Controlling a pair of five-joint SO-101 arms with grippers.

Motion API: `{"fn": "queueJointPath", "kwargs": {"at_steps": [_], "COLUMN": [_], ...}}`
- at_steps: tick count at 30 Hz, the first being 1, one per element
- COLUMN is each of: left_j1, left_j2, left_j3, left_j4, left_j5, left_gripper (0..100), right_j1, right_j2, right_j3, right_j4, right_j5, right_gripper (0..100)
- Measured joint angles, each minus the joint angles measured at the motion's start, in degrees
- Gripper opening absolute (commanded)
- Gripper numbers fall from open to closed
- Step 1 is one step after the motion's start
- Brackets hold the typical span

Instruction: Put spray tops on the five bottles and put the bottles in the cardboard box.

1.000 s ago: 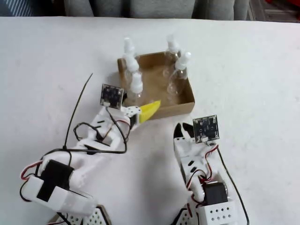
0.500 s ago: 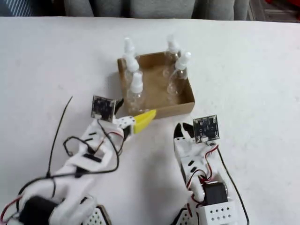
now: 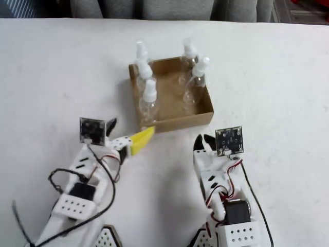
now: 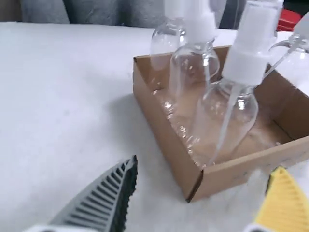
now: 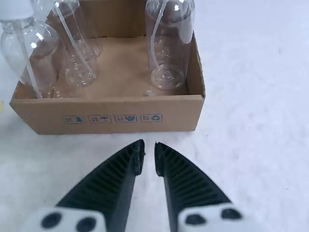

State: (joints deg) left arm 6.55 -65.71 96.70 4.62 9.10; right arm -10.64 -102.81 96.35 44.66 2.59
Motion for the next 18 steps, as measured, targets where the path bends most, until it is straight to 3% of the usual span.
{"fn": "queueJointPath", "kwargs": {"at_steps": [7, 18], "left_j1": [-4.31, -4.31], "left_j2": [-15.82, -35.87], "left_j3": [0.62, 0.62], "left_j4": [23.12, 55.38], "left_j5": [0.00, 0.00], "left_gripper": [39, 39], "right_j1": [0.00, 0.00], "right_j2": [0.00, 0.00], "right_j3": [0.00, 0.00], "right_j4": [0.00, 8.62], "right_j5": [0.00, 0.00], "right_gripper": [1.6, 1.7]}}
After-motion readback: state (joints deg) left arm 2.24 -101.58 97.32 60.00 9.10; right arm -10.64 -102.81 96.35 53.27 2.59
